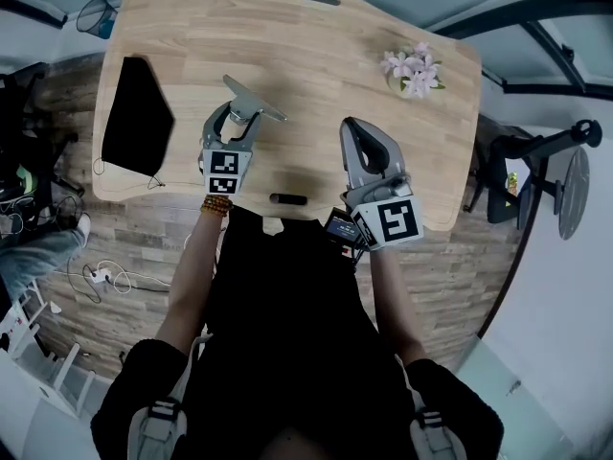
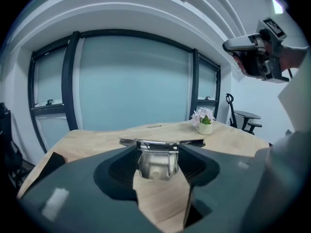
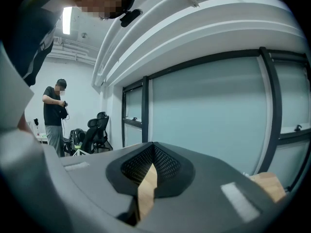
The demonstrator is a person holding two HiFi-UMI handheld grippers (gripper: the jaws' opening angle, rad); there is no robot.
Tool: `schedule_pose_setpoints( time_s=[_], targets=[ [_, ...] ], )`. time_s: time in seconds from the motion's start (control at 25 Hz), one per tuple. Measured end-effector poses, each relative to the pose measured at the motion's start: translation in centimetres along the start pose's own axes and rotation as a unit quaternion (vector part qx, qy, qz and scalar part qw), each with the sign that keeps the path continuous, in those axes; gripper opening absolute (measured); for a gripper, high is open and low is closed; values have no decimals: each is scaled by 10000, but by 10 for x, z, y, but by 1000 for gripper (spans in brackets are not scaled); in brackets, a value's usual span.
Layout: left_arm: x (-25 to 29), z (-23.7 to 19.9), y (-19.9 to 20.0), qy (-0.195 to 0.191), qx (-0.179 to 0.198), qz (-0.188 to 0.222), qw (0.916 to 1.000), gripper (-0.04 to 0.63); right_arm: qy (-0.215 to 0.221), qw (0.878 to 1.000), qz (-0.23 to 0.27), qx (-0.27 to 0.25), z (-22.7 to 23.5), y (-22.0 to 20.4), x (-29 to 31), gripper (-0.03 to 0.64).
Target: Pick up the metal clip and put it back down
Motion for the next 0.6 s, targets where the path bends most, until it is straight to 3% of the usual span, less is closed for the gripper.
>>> schedule_pose_setpoints(
  time_s=[0.6],
  targets=[
    [47, 6, -62, -60, -63, -593, 9982, 270, -71, 9988, -447, 183, -7, -38, -10, 23]
  ],
)
Point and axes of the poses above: the fingertips, and each gripper's own axes: x forward along the fingers, z to its right, y out of its top, the point moved 3 cm from there along -x, backward along the fingers, and after that the axes turned 15 degrees about -z, right-handed, at the moved point
